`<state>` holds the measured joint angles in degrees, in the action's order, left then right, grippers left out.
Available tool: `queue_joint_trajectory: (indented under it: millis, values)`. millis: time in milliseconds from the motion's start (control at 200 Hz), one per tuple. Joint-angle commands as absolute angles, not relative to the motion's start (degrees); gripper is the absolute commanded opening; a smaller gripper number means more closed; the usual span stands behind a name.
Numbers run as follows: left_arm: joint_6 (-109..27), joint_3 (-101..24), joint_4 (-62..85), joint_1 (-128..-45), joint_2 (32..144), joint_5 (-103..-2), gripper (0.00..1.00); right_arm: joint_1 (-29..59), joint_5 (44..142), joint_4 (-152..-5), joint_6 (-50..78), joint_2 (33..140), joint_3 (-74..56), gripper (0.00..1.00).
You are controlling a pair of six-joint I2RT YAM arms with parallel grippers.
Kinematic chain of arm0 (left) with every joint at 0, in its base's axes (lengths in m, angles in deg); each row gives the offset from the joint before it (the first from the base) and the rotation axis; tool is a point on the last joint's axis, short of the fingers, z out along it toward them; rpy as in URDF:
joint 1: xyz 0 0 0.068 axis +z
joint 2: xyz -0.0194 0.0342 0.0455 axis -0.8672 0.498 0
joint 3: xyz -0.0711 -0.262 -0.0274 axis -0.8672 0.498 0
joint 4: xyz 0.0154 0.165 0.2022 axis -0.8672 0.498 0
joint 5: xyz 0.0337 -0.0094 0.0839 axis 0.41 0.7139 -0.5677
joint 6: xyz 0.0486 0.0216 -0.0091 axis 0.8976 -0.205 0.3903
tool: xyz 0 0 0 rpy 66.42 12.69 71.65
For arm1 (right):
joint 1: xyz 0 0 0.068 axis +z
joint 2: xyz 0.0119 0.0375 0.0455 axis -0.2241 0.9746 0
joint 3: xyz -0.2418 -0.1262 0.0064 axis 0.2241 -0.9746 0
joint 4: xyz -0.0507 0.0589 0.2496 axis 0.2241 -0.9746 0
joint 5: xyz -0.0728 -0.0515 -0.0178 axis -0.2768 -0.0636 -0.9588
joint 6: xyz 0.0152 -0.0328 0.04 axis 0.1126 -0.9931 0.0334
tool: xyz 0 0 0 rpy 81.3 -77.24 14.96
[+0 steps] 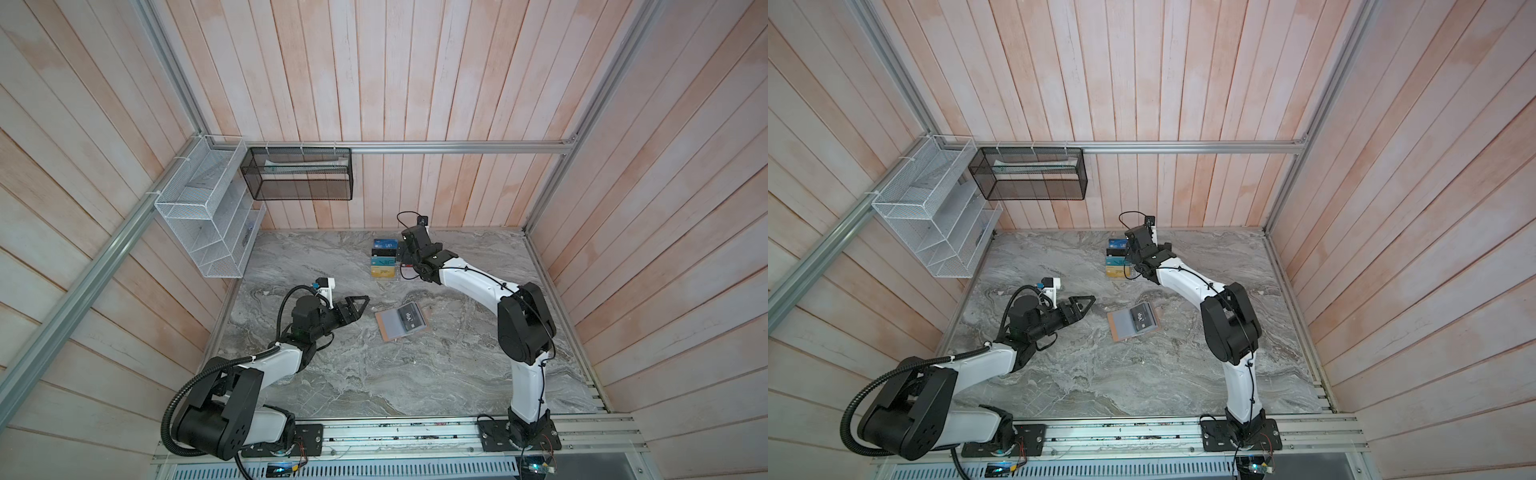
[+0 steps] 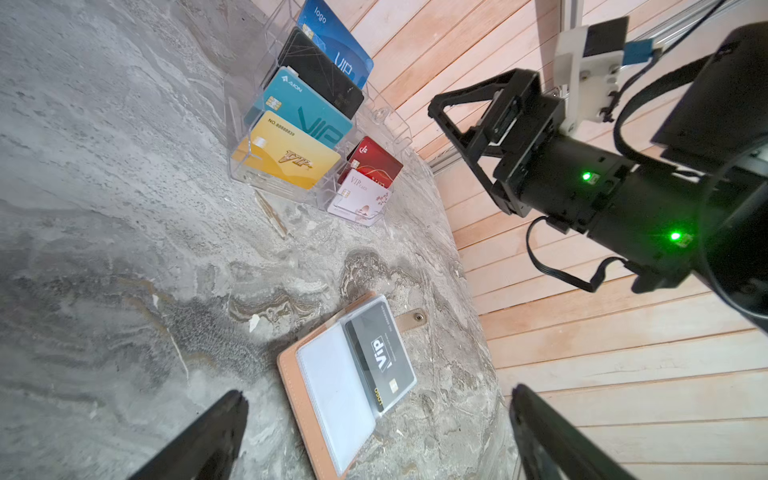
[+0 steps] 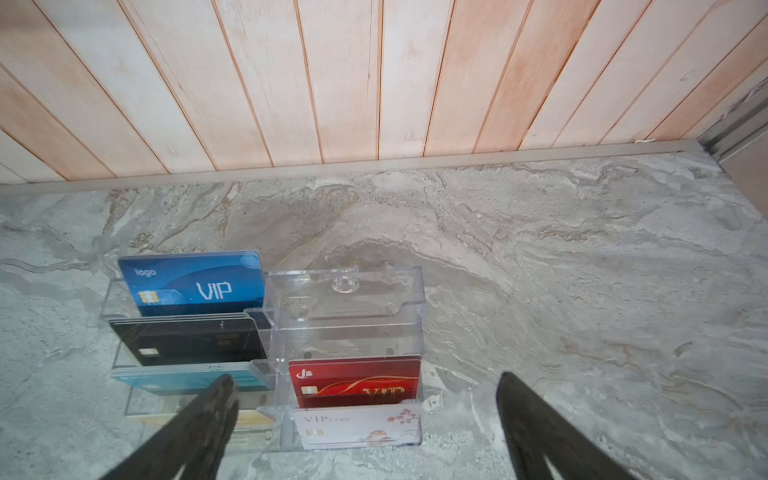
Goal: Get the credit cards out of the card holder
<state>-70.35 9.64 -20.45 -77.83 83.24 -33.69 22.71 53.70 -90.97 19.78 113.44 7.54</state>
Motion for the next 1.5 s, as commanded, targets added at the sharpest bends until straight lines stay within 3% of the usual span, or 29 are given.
queue_joint_trajectory:
  millis: [0, 220, 435, 600, 700, 960, 1295, 1495]
  values:
    - [-68.53, 9.54, -19.24, -78.06, 80.83, -35.62, 1.00, 22.97, 53.14, -91.67, 18.42, 109.91, 5.30, 0.98]
    - [-63.45, 7.28, -12.52, -78.03, 74.43, -42.31, 1.00, 20.55, 53.50, -91.49, 17.37, 99.32, -3.22, 0.98]
    - [-50.17, 4.91, -0.65, -77.28, 65.94, -63.40, 1.00, 12.76, 55.37, -85.10, 17.57, 84.97, -20.00, 0.98]
    - [-39.40, 8.18, -6.23, -75.55, 65.13, -78.83, 1.00, 6.35, 52.30, -75.76, 13.69, 75.70, -35.24, 0.98]
    - [-35.65, 11.41, -14.27, -73.11, 68.39, -82.48, 1.00, 4.18, 49.01, -66.13, 8.56, 71.11, -45.35, 0.98]
    - [-24.31, 13.16, -25.01, -71.72, 73.26, -80.54, 1.00, -1.47, 50.00, -39.87, 2.18, 64.34, -68.10, 0.98]
    - [-25.81, 18.33, -37.25, -67.75, 82.64, -73.57, 1.00, -4.38, 51.98, -24.25, -2.59, 72.63, -72.79, 0.98]
    - [-24.80, 16.96, -36.32, -66.07, 83.60, -72.82, 1.00, -6.34, 55.75, -16.91, -3.56, 74.58, -74.06, 0.98]
